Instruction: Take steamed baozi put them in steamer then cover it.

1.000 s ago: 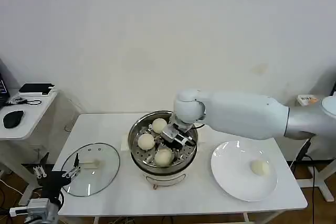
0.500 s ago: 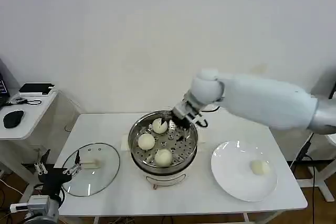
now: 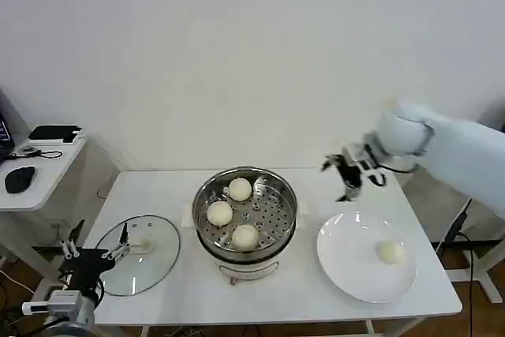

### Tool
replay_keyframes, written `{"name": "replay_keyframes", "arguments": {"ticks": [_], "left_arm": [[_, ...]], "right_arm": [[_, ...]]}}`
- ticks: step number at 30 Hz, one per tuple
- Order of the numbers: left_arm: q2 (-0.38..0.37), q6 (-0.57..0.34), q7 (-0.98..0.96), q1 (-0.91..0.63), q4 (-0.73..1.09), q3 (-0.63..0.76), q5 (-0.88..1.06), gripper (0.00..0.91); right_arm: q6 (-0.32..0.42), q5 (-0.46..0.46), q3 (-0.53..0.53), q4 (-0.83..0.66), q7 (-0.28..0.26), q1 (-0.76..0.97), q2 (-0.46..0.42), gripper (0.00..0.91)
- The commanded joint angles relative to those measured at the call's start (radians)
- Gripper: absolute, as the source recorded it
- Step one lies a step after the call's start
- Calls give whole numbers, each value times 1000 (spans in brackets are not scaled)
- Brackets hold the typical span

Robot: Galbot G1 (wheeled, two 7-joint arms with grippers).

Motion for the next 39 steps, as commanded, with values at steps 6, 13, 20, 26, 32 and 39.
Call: {"name": "replay_keyframes", "arguments": {"ticks": [6, 13, 20, 26, 32, 39], "left_arm": [[-3, -1, -1, -4, 17, 31, 10, 907], [-7, -1, -2, -3, 19, 31, 12, 907], [-5, -3, -1, 3, 26, 25, 10, 907], [-4, -1, -2, 5, 26, 21, 8, 907], [-6, -1, -2, 3, 39, 18, 9, 907], [-8, -1, -3, -2, 46, 18, 9, 907]], "right_arm": [[11, -142, 87, -14, 8, -270, -215, 907], [10, -173, 146, -55, 21, -376, -197, 907], [4, -191, 272, -94, 35, -540, -150, 907], [7, -219, 329, -147, 37, -597, -105, 907], [13, -245, 355, -204, 40, -610, -75, 907], [12, -246, 361, -236, 50, -613, -52, 907]]}}
